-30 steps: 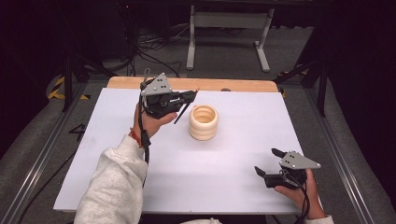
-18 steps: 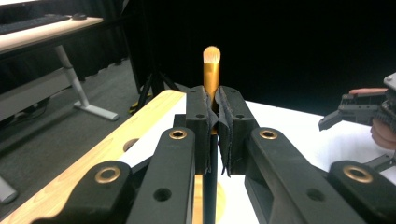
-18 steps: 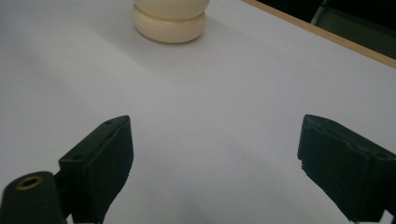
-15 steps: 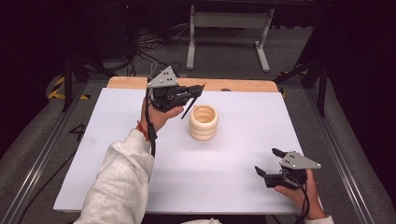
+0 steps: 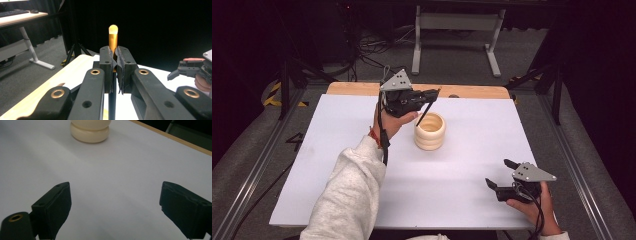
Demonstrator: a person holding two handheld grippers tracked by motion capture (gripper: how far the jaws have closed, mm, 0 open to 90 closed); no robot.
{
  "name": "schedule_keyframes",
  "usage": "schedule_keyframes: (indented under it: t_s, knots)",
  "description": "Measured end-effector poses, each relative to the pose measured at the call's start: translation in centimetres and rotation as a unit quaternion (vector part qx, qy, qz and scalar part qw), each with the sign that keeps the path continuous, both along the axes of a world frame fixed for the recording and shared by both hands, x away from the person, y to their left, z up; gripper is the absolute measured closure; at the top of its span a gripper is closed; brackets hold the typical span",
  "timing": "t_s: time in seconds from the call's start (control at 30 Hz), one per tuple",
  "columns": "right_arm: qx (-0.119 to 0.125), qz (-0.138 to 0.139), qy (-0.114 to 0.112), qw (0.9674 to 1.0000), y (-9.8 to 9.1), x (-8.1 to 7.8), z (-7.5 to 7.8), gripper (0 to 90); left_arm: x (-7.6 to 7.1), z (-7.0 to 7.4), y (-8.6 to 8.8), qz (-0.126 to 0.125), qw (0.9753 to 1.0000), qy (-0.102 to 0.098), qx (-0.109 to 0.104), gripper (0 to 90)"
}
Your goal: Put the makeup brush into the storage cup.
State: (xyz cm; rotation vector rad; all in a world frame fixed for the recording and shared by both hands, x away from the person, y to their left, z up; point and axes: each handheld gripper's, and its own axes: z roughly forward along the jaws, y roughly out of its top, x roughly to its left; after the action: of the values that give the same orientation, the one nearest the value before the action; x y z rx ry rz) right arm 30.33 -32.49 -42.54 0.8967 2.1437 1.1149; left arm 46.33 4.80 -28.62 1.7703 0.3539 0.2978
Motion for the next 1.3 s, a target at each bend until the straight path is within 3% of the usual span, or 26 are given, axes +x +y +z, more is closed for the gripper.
schedule_keyframes:
  t_s: [1.3]
  knots:
    - [-0.002, 0.001, 0.002, 1.0000, 0.0, -0.1, -0.1, 11.2, 2.1, -2.4, -2.6, -0.009, 0.9996, 0.026, -0.009, 83.8]
